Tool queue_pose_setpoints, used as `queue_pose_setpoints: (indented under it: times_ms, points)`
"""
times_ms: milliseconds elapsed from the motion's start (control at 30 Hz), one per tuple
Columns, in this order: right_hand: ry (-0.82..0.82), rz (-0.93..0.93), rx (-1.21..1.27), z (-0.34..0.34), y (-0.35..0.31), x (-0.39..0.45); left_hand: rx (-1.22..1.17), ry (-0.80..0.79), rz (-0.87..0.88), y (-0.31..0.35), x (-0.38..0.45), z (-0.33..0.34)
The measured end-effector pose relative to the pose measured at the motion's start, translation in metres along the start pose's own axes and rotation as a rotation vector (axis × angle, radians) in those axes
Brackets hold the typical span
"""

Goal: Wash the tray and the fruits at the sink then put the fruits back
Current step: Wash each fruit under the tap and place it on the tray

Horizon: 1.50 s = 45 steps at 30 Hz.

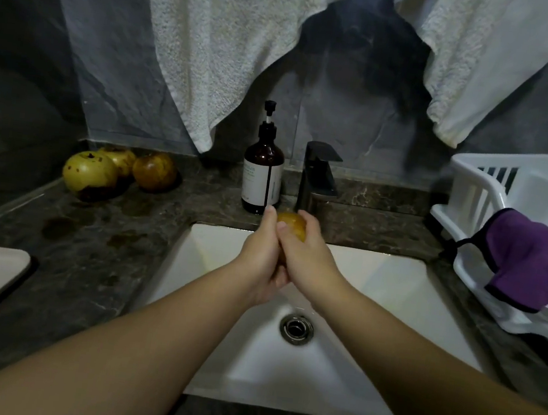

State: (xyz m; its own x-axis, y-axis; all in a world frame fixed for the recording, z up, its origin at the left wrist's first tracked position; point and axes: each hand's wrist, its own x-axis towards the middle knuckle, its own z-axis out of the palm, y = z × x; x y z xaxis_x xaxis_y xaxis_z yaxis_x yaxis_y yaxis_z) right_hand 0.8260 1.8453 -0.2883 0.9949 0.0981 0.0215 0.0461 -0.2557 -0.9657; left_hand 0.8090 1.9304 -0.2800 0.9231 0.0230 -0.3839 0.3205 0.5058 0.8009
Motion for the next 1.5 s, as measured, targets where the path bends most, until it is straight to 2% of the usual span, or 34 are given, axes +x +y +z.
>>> queue_pose_setpoints:
  times_ms: [67,167,233,367,433,533,600,667,733,867,1033,1167,1300,1333,1433,1500]
  points:
    - [0.032,-0.099,-0.049,-0.006,0.002,0.007,-0.081,-0.065,-0.055,0.002,-0.003,-0.002]
    - [0.023,-0.127,0.049,-0.017,0.005,0.016,0.041,-0.119,-0.076,0.004,-0.003,-0.006]
    - [0.059,-0.086,0.111,-0.024,0.004,0.020,0.159,-0.117,-0.081,0.001,-0.001,-0.008]
    - [0.087,0.009,0.284,-0.036,0.002,0.023,0.160,-0.210,-0.158,0.001,-0.002,-0.009]
    - [0.072,-0.014,0.191,-0.034,0.001,0.019,0.135,-0.218,-0.119,0.000,0.000,-0.007]
    - [-0.004,-0.191,-0.072,-0.019,0.007,0.015,0.001,-0.196,-0.062,-0.002,0.004,-0.007]
    - [-0.031,-0.275,-0.151,-0.016,0.009,0.014,-0.027,-0.211,-0.088,0.000,0.003,-0.010]
    - [-0.016,-0.249,-0.071,-0.023,0.004,0.013,0.023,-0.220,-0.140,0.004,0.003,-0.015]
    - [0.014,-0.145,0.094,-0.033,-0.001,0.013,0.080,-0.208,-0.170,0.006,0.000,-0.016]
    - [0.053,-0.040,0.209,-0.029,-0.001,0.011,0.083,-0.220,-0.134,0.006,-0.002,-0.009]
    - [-0.015,-0.175,0.121,-0.028,-0.009,0.007,0.170,-0.264,-0.185,0.003,-0.004,-0.011]
    - [-0.063,-0.011,0.062,-0.025,-0.002,0.008,0.257,-0.155,-0.143,-0.002,-0.003,-0.009]
    - [0.086,-0.334,-0.173,-0.009,0.008,0.009,0.141,-0.127,-0.073,-0.004,-0.006,-0.004]
    - [0.095,-0.322,-0.121,-0.011,0.005,0.011,0.139,-0.110,-0.049,-0.004,-0.007,-0.004]
    - [0.037,-0.056,0.177,-0.012,0.002,0.014,0.206,-0.016,0.050,-0.001,-0.006,-0.003]
    - [0.050,-0.079,0.009,-0.004,0.010,0.011,0.212,-0.002,0.024,-0.003,-0.007,-0.003]
